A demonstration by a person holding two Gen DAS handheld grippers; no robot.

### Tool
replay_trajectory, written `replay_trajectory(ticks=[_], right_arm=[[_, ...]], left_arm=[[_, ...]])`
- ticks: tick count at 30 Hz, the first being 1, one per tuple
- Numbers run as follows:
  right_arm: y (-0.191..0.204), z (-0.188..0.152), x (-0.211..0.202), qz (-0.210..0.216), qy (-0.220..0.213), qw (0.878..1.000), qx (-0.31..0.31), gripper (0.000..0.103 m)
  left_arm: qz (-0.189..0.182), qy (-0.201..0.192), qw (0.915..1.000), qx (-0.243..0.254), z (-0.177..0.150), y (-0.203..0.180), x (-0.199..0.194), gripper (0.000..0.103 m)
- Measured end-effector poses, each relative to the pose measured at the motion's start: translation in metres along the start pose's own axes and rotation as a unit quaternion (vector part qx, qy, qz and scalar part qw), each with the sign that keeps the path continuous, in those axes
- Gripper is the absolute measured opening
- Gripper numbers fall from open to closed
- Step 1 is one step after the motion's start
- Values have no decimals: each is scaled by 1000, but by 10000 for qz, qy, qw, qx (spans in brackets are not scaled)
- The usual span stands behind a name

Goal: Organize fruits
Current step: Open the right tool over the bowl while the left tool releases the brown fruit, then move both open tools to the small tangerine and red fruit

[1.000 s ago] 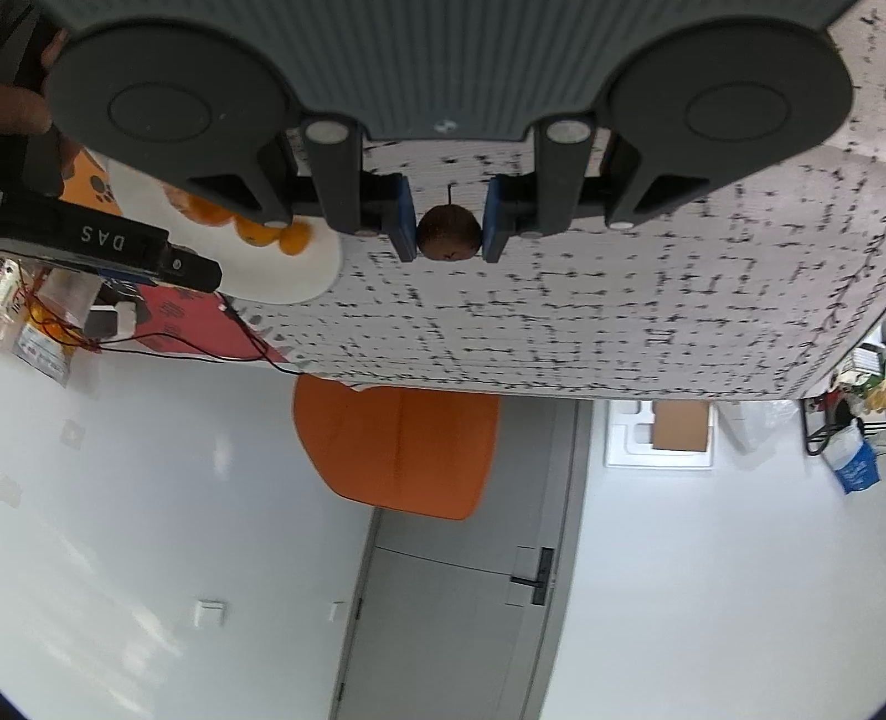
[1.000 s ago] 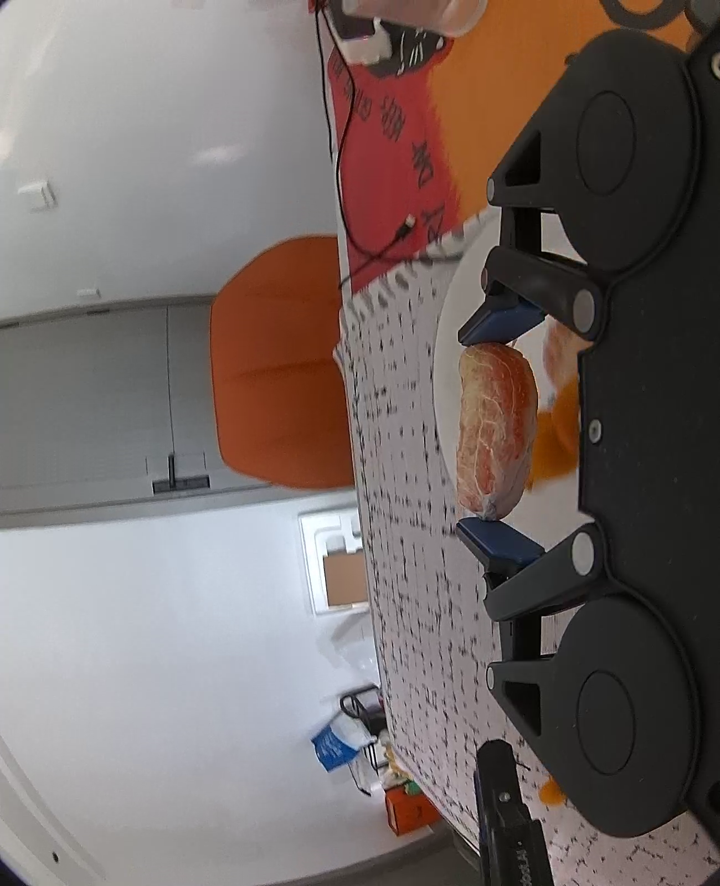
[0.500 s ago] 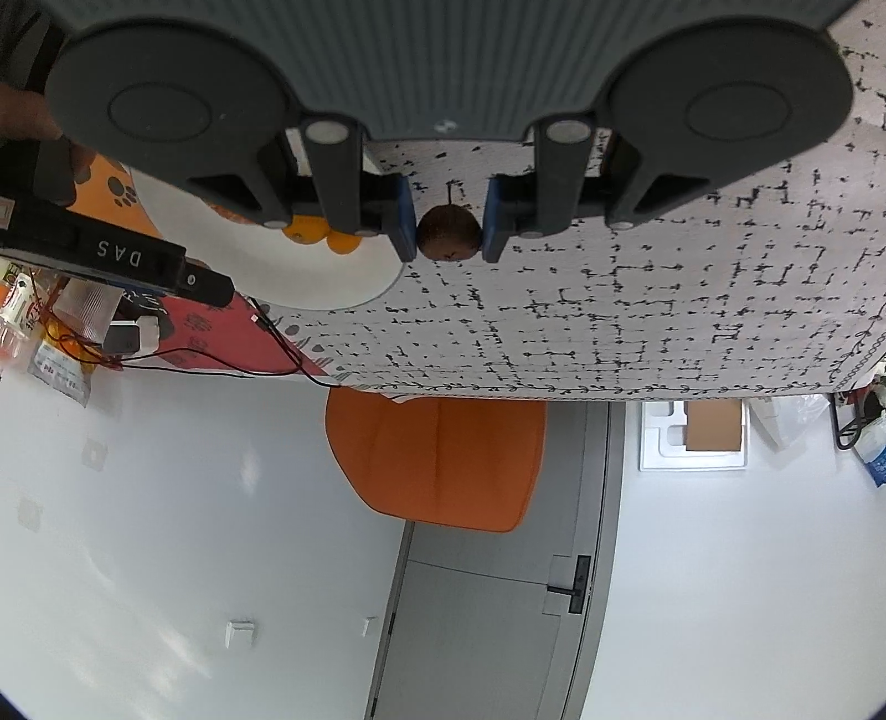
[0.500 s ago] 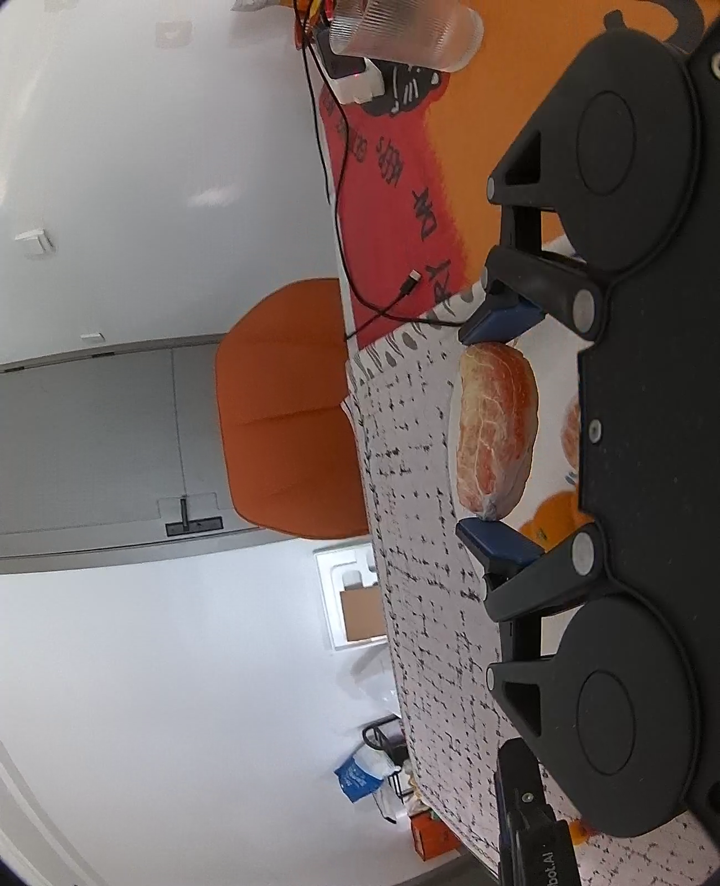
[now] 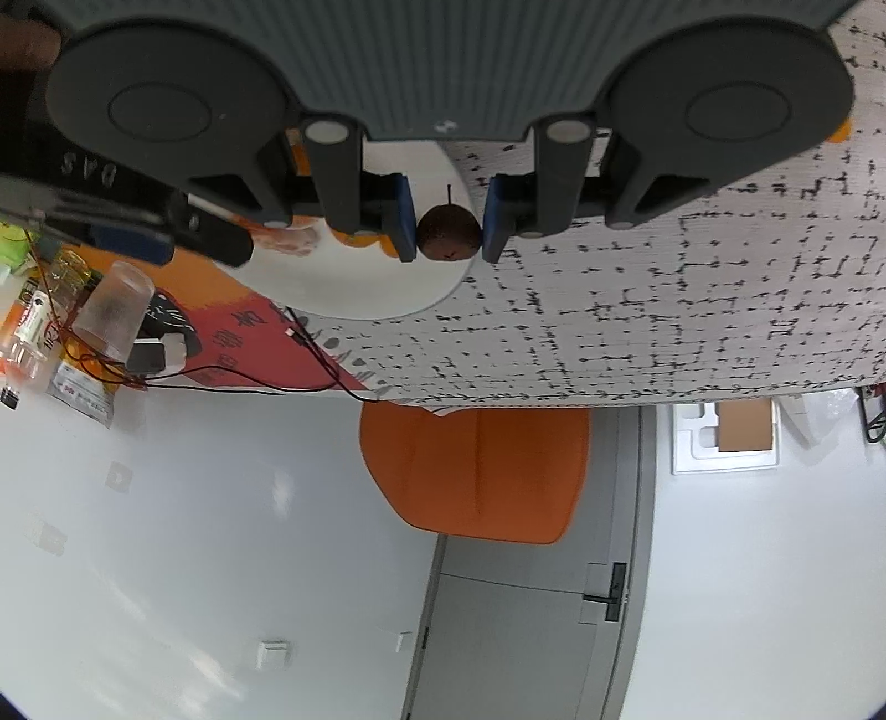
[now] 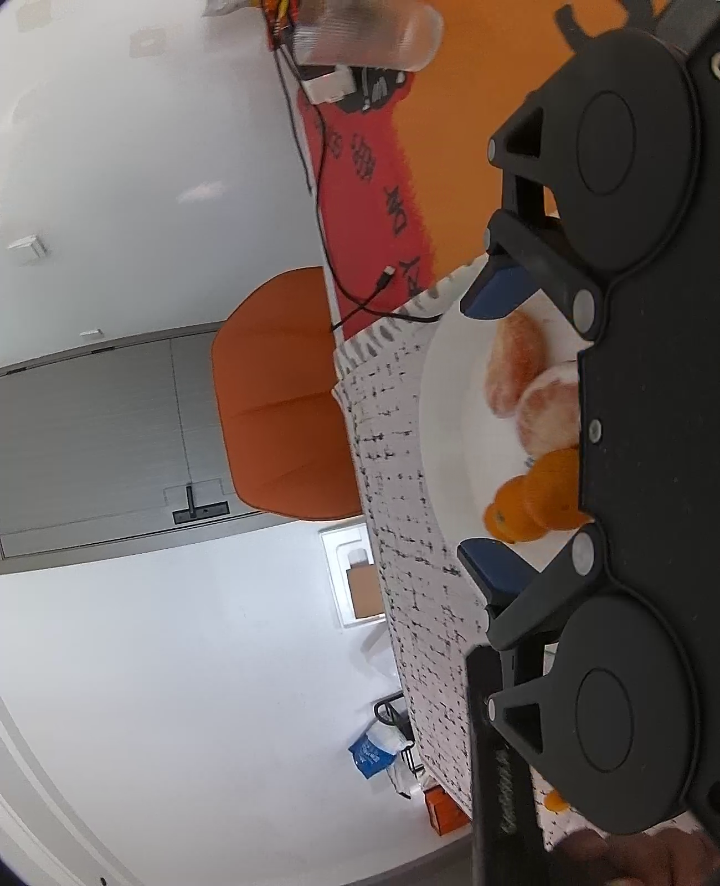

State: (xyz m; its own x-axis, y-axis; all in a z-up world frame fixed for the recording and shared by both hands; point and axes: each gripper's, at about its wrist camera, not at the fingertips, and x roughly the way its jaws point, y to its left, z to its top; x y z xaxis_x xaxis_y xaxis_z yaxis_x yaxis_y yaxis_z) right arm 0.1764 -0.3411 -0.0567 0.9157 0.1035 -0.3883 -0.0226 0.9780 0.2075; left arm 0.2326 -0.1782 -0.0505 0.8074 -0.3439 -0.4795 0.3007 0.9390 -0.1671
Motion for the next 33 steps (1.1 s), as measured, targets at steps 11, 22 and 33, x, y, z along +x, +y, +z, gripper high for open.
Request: replay_trajectory(ticks=[11,22,33], right_arm=[[-14,-12,-12,-9,106,9997,232,87],[-7,-17,-12,64,142,9995,276,88],[18,-20,-16,314,188,9990,249,103]], left_arm=[[-39,104,9999,48,1,-15,4,32],[358,63,9993,-83,-1,9,-19,62],[752,-96,9970,-182,-10,41,-55,86]])
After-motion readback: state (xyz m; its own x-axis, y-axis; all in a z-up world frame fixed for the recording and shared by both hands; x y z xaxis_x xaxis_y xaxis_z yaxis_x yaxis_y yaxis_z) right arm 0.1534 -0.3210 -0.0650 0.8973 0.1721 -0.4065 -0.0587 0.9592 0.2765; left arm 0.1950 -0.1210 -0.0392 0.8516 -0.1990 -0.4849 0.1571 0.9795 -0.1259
